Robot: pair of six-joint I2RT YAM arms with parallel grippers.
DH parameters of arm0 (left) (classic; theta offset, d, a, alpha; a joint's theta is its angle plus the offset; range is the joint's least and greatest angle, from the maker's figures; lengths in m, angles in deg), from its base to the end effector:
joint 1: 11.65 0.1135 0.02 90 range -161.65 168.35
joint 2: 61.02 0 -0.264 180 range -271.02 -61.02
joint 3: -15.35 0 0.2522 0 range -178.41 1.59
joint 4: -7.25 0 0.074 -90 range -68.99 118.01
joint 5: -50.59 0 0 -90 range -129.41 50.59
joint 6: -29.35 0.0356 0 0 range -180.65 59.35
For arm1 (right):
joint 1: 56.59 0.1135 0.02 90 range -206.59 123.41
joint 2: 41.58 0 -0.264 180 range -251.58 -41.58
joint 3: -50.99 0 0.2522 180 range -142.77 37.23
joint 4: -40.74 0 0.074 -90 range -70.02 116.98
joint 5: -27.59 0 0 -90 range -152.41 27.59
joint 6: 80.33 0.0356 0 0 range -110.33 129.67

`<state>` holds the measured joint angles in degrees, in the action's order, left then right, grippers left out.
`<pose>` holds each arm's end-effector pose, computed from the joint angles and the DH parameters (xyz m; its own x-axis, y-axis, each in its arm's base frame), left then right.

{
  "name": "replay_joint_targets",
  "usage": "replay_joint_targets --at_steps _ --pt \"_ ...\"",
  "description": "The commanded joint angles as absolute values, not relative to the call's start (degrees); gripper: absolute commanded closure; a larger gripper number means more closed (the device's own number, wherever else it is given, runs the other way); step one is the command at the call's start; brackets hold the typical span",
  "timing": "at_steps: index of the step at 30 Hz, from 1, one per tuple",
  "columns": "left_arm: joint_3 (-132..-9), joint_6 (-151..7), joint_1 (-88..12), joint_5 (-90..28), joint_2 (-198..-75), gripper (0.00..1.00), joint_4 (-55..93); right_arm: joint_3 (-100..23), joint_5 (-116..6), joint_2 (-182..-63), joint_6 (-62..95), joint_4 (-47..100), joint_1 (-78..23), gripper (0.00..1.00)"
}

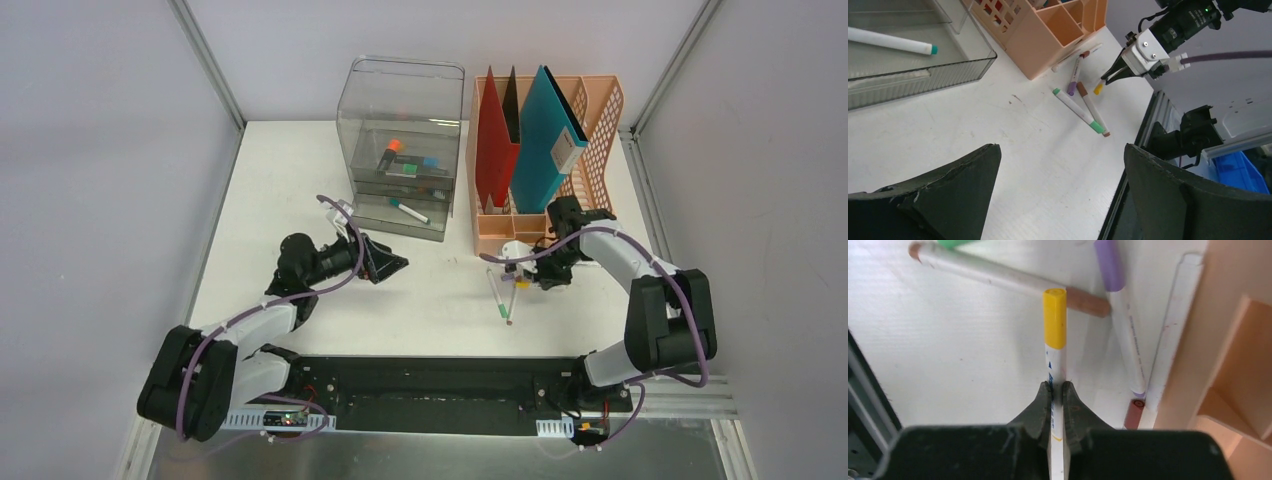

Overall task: Organize the desk
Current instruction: Pick up the stationery from the center of the board.

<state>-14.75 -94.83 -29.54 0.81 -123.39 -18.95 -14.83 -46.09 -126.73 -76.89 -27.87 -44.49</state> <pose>0.1941 -0.0868 0.2020 -0.5583 -0.2705 -0.7843 0.6430 0.4562 -0.6151 0.2321 0.0600 0.1850 0.1520 -0.9472 -0.2825 -0.9881 -0.1529 -0.0190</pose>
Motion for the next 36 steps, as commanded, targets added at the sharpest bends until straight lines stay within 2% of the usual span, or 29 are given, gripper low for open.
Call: replay_joint_targets --at_steps 1,8,14,18,24,30,36 --pt "-13.9 -101.6 -29.7 5.5 -126.9 0.03 -34.4 -20.3 -34.3 -123.2 -66.1 -30.8 -45.6 1.0" --pt "-15.4 -104.4 -36.1 2.1 -133.9 0.03 -41.7 -24.7 -18.1 -120.1 -49.7 -28.4 -46.0 1.0" --pt "-20.8 -104.9 -43.2 -1.7 -140.7 0.03 -43.9 -25.2 1.8 -119.3 -35.5 -23.2 -46.1 1.0" --pt "-22.1 -108.4 -45.7 -4.9 -145.8 0.03 -52.5 -24.3 10.8 -120.3 -25.1 -17.2 -46.0 1.0" --pt "-25.0 -112.8 -49.7 -10.1 -152.7 0.02 -60.9 -21.5 15.7 -121.7 -10.9 -5.8 -46.0 1.0" --pt "-28.9 -113.6 -52.9 -13.9 -156.0 0.03 -61.0 -21.0 16.8 -122.8 -8.5 -3.9 -45.2 1.0" --pt "-32.1 -113.9 -54.0 -14.7 -157.0 0.15 -61.0 -20.9 16.1 -124.2 -8.3 -3.9 -43.8 1.0"
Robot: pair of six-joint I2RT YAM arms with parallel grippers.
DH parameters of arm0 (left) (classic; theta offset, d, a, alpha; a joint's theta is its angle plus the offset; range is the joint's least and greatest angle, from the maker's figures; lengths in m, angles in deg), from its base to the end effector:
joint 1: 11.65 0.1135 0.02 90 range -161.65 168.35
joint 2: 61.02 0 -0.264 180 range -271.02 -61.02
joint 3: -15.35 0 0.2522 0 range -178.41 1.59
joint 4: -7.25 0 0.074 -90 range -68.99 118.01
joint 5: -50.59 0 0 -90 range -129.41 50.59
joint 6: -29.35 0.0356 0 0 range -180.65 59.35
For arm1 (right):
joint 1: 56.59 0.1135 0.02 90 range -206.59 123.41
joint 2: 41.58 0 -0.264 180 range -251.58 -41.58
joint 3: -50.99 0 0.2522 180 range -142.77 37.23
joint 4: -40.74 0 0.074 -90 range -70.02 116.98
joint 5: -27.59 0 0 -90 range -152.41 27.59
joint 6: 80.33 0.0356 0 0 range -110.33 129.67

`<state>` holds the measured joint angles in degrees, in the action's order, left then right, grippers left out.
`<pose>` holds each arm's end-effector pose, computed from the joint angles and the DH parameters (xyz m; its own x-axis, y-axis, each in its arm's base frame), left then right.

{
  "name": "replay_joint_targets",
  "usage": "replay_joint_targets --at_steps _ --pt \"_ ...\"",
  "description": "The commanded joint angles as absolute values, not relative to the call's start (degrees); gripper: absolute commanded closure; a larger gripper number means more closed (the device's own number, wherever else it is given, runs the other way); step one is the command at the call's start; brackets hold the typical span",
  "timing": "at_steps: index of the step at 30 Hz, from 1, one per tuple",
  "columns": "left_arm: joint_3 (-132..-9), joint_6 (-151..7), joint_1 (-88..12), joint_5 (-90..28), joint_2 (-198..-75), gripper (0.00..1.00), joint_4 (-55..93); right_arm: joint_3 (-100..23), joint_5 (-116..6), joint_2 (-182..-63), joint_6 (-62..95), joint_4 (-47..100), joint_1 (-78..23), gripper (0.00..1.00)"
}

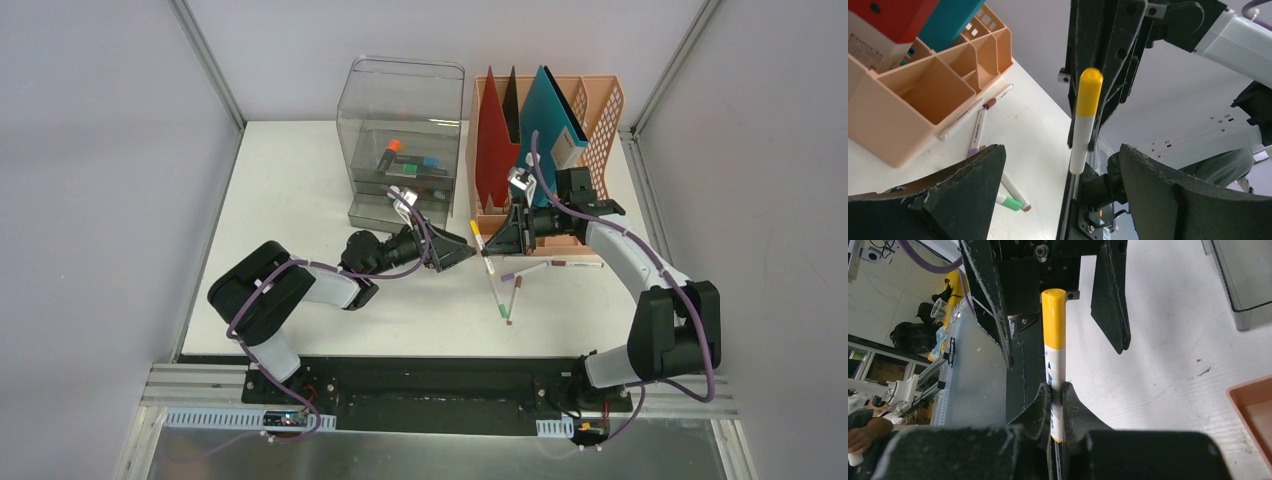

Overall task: Organize the desk
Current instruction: Pick up the stationery from the center of the board, then place the stationery in the drawer.

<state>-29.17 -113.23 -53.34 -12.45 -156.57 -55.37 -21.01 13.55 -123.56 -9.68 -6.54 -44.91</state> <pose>0.2191 -0.2167 0.2014 -0.6431 -0.3752 -0.6676 0.6809 0.1188 -0.7227 0.2635 0.0897 0.2617 -0.5907 -0.2042 -0.7807 -0.8041 0.0675 0.5907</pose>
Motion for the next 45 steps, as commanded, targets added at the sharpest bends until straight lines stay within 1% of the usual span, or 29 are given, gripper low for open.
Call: replay_joint_targets --at_steps 1,3,5,7,13,14,15,16,17,19,20,21,22,25,28,31,34,36,38,39,41,45 --pt "-32.6 -114.0 -54.1 -14.9 -157.1 0.16 -61.0 -20.9 16.1 -124.4 -8.3 -4.0 -43.5 1.0" --pt "-33.3 -114.3 -54.3 -15.2 -157.6 0.19 -61.0 -20.8 16.1 -124.8 -8.3 -4.0 -42.9 1.0" --pt "-34.1 -114.7 -54.5 -15.1 -158.2 0.28 -61.0 -20.9 15.9 -125.1 -8.4 -4.0 -42.5 1.0" --pt "-35.0 -115.2 -54.8 -14.7 -158.8 0.41 -61.0 -21.1 15.6 -125.4 -8.6 -4.4 -42.3 1.0" --pt "-35.6 -116.0 -54.9 -13.4 -159.8 0.9 -61.0 -21.3 14.9 -125.7 -9.5 -5.3 -42.2 1.0" --pt "-35.3 -115.8 -54.9 -13.5 -159.7 0.97 -61.0 -21.4 14.7 -125.7 -9.6 -5.4 -42.3 1.0" --pt "-35.0 -115.7 -54.9 -13.9 -159.4 1.0 -61.0 -21.4 14.4 -125.7 -9.7 -5.5 -42.3 1.0" --pt "-34.5 -115.5 -54.9 -14.3 -159.1 1.0 -61.0 -21.6 13.9 -125.8 -9.8 -5.8 -42.3 0.98" --pt "-34.1 -115.5 -54.9 -14.7 -158.8 1.0 -61.0 -21.9 13.2 -125.9 -10.6 -7.0 -42.3 0.91" --pt "-33.3 -115.4 -54.8 -15.9 -158.2 1.0 -61.0 -23.7 12.2 -126.1 -16.5 -12.6 -42.3 0.67" --pt "-32.8 -115.6 -54.8 -16.8 -157.8 1.0 -60.9 -24.8 11.7 -126.3 -19.5 -15.7 -42.3 0.59" --pt "-32.2 -116.5 -54.6 -17.7 -157.5 1.0 -60.4 -25.7 11.0 -126.5 -22.2 -18.3 -42.3 0.54" --pt "-31.6 -117.1 -54.4 -18.4 -157.1 1.0 -59.8 -26.5 10.1 -126.7 -24.8 -20.4 -42.3 0.52" --pt "-29.8 -118.7 -53.1 -20.8 -154.9 1.0 -55.7 -27.7 5.6 -126.2 -29.2 -24.7 -42.4 0.51" --pt "-28.6 -118.7 -51.5 -24.9 -150.2 1.0 -44.9 -28.3 -0.6 -124.5 -34.6 -27.9 -42.4 0.51" --pt "-29.6 -117.0 -50.4 -33.1 -142.8 1.0 -24.9 -28.0 -6.7 -121.8 -37.9 -28.4 -43.2 0.54" --pt "-33.4 -117.5 -50.2 -46.5 -135.4 1.0 -2.8 -27.7 -8.0 -119.4 -39.0 -28.4 -45.3 0.55" --pt "-36.8 -120.0 -50.1 -53.8 -132.7 1.0 9.4 -27.7 -8.1 -118.3 -39.5 -28.5 -46.5 0.56" --pt "-39.7 -125.9 -49.3 -59.0 -131.7 1.0 18.8 -27.6 -8.1 -117.5 -40.1 -28.8 -47.1 0.56" --pt "-40.6 -128.7 -48.3 -59.7 -131.8 1.0 21.6 -27.5 -8.2 -117.1 -40.3 -28.8 -47.4 0.56" --pt "-41.4 -132.9 -45.1 -57.3 -132.9 1.0 22.4 -27.4 -8.2 -116.6 -40.7 -28.9 -47.7 0.57" --pt "-43.7 -142.0 -36.9 -46.9 -139.7 1.0 18.8 -27.0 -8.5 -115.8 -41.8 -28.9 -47.8 0.57"
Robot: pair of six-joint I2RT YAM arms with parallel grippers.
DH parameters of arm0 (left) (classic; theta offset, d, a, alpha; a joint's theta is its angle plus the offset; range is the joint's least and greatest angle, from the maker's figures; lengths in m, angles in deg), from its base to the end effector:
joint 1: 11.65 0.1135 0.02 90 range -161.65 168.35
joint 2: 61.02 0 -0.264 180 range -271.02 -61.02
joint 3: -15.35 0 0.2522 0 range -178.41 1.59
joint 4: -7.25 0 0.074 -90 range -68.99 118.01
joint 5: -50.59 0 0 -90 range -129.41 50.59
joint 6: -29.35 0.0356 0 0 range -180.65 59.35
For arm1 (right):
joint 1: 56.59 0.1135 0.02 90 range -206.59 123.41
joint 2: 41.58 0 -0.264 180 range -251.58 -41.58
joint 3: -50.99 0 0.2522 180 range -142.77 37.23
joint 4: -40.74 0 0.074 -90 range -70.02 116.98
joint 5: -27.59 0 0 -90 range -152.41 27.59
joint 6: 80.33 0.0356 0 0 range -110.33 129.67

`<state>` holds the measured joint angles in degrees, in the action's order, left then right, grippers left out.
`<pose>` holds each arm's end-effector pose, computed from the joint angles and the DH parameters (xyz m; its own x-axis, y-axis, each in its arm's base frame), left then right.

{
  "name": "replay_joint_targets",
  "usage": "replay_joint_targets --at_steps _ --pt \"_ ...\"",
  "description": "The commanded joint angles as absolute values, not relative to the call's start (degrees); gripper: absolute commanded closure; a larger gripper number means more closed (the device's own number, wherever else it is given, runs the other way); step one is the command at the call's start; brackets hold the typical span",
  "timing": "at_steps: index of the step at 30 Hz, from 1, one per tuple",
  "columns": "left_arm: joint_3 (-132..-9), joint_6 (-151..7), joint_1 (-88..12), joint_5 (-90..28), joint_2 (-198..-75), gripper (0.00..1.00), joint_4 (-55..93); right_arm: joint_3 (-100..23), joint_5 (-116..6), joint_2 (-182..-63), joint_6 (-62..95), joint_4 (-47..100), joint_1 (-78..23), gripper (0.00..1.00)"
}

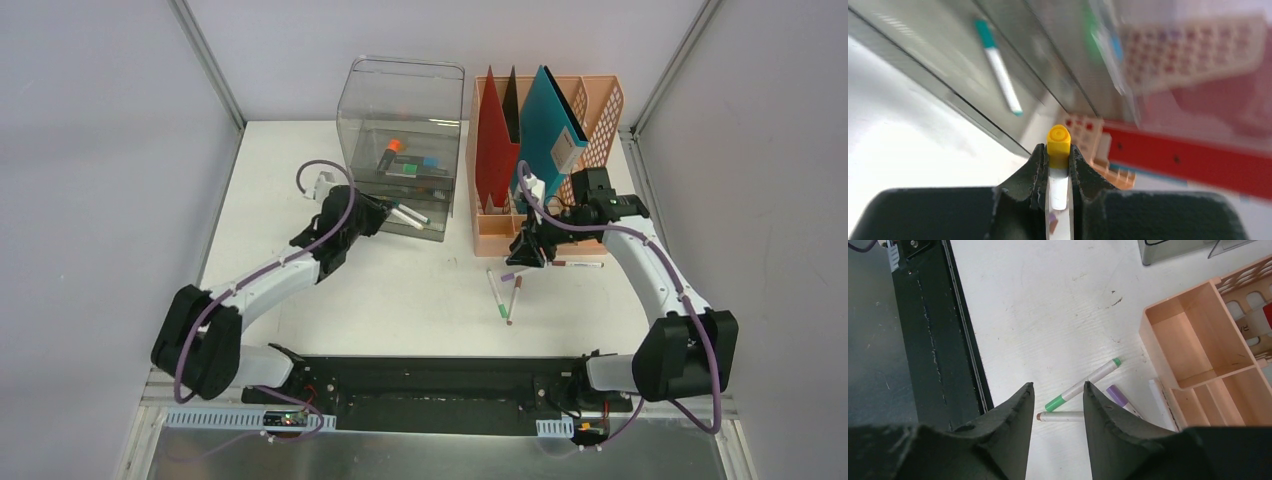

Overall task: Organize the desk
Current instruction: Place the stationery in the drawer.

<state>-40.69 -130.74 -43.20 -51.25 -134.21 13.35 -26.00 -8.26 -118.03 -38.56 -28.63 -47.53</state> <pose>0.2464 -0.1427 0.2489 -0.4450 -0.8066 -0.3890 -0.1966 0.5118 -0.8363 0.2370 0.0670 0.2841 -0.3291 -0.4948 -0.8043 -0.9408 0.2450 0.2342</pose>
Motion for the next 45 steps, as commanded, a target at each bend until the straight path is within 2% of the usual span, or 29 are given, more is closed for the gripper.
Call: replay_joint_targets --at_steps 1,8,11,14,16,18,23,27,32,38,40,42,45 --pt "-44.5 -142.7 -35.9 -45.3 -141.5 1.0 17.6 -26.9 -8.7 -115.6 -42.0 -28.9 -47.9 0.58" --pt "-48.8 -145.7 -33.6 -44.5 -150.5 1.0 9.7 -26.3 -9.3 -114.6 -43.4 -28.8 -48.0 0.58" --pt "-49.1 -148.4 -33.4 -44.7 -153.3 0.8 7.1 -26.0 -9.5 -114.2 -43.9 -28.9 -48.0 0.58" --pt "-48.1 -149.7 -33.2 -43.9 -155.2 0.53 2.0 -26.0 -9.7 -114.0 -44.2 -28.9 -48.1 0.59" --pt "-47.7 -149.2 -33.0 -43.2 -155.7 0.42 0.4 -25.9 -9.9 -113.7 -44.6 -29.0 -48.2 0.59" --pt "-46.7 -148.0 -32.9 -42.7 -155.0 0.37 -1.4 -25.8 -10.0 -113.6 -44.9 -29.0 -48.3 0.59" --pt "-42.1 -138.5 -32.8 -40.3 -148.2 0.35 -5.0 -25.9 -10.3 -113.3 -45.9 -30.0 -48.3 0.59" --pt "-36.8 -122.8 -32.8 -32.3 -140.3 0.23 -12.4 -26.6 -11.2 -113.1 -47.0 -31.2 -48.3 0.59" --pt "-29.5 -112.7 -32.8 -21.4 -130.2 0.01 -17.3 -27.0 -12.4 -113.1 -48.5 -32.7 -48.2 0.6" --pt "-25.6 -116.3 -33.0 -11.3 -124.5 0.01 -16.8 -27.2 -13.9 -112.5 -49.2 -33.3 -48.3 0.6" --pt "-25.1 -118.5 -34.3 -9.9 -124.2 0.04 -16.3 -27.1 -14.6 -112.2 -49.4 -33.2 -48.2 0.6" --pt "-25.4 -117.1 -38.1 -11.4 -123.0 0.05 -12.7 -27.1 -15.2 -112.2 -49.5 -33.2 -48.2 0.6" --pt "-29.0 -110.8 -47.2 -21.2 -120.5 0.05 0.4 -27.0 -15.5 -112.3 -49.5 -33.1 -48.3 0.6"
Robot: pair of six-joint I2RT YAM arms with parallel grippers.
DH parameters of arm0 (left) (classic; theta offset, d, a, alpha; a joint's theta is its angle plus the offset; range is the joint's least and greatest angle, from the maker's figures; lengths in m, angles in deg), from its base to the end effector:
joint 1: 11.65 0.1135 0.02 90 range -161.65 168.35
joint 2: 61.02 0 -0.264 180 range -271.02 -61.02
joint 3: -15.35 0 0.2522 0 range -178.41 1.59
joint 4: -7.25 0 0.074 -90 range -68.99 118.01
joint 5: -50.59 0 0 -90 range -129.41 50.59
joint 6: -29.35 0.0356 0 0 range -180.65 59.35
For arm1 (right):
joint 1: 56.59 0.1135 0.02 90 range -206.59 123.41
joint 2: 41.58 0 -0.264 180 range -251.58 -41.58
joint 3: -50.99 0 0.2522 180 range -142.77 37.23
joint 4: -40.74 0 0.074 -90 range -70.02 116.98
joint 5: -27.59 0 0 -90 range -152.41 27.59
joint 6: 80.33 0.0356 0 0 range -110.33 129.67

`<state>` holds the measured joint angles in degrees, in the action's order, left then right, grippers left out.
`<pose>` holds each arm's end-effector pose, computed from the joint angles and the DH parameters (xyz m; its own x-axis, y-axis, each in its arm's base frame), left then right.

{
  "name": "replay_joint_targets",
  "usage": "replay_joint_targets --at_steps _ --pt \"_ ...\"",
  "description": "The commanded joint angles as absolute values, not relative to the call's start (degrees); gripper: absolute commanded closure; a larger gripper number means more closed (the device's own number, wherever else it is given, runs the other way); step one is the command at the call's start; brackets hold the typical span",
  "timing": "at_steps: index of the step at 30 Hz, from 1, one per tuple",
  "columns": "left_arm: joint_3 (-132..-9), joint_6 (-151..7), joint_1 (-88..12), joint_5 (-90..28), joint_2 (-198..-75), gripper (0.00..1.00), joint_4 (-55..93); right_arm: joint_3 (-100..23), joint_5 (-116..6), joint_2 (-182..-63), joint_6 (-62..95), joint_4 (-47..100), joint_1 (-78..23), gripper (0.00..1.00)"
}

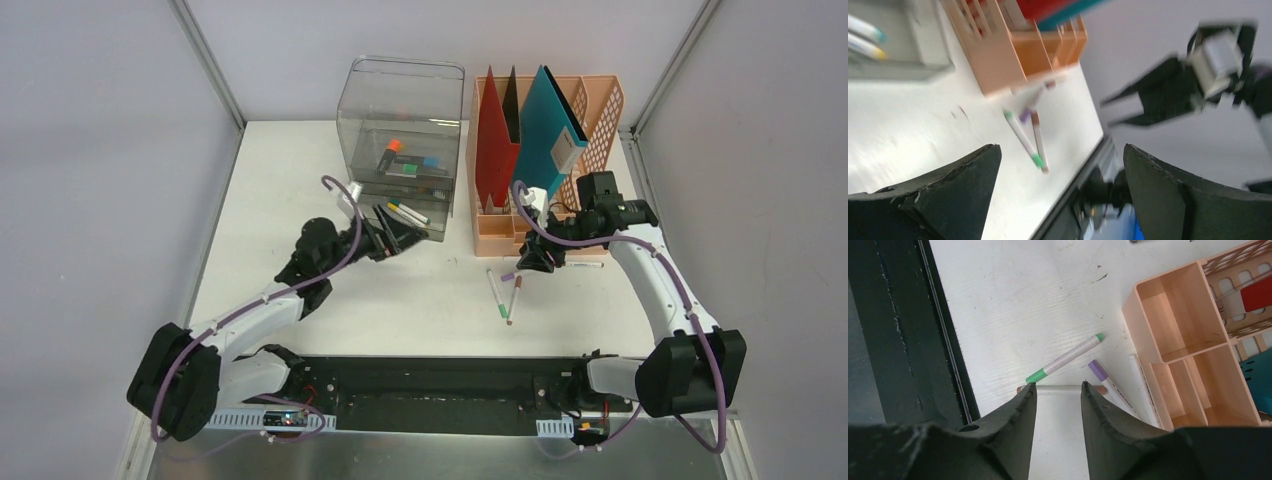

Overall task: Organize the desk
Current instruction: Place the stationery in the drawer, then pick up the stationery from the center of the board.

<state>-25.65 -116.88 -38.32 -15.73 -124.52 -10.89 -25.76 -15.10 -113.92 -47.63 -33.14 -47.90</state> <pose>0.2094 -0.1212 0.2451 -0.6769 -0.5119 -0.5289 0.3709 0.3833 -0.8458 0.2192 0.0600 0.2925 -0.1995 -0.6077 -0.7687 -0.9720 0.2220 0.0768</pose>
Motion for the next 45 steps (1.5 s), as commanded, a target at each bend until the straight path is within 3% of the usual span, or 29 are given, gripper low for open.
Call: replay_joint_targets --at_steps 1,5,11,18,28,45 --pt "-30.3 -109.5 -49.9 -24.3 -120.0 0.05 4.2 -26.9 -15.5 -112.4 -49.5 -33.0 -48.2 0.6" --pt "-32.9 -110.0 -57.8 -35.3 -119.6 0.05 14.3 -26.7 -16.1 -112.9 -49.7 -33.1 -48.5 0.61" --pt "-33.9 -112.3 -68.9 -47.1 -125.0 0.05 15.7 -26.5 -16.0 -112.9 -49.7 -32.9 -48.7 0.61" --pt "-46.4 -116.0 -79.4 -65.7 -136.6 0.06 28.6 -26.3 -16.5 -113.5 -49.7 -32.6 -49.4 0.61" --pt "-66.3 -120.8 -80.0 -70.5 -158.8 0.33 42.8 -26.9 -20.5 -115.8 -49.8 -33.3 -49.6 0.62" --pt "-82.3 -124.6 -79.8 -66.4 -178.0 0.39 46.4 -27.6 -26.7 -117.5 -46.5 -31.1 -49.6 0.62"
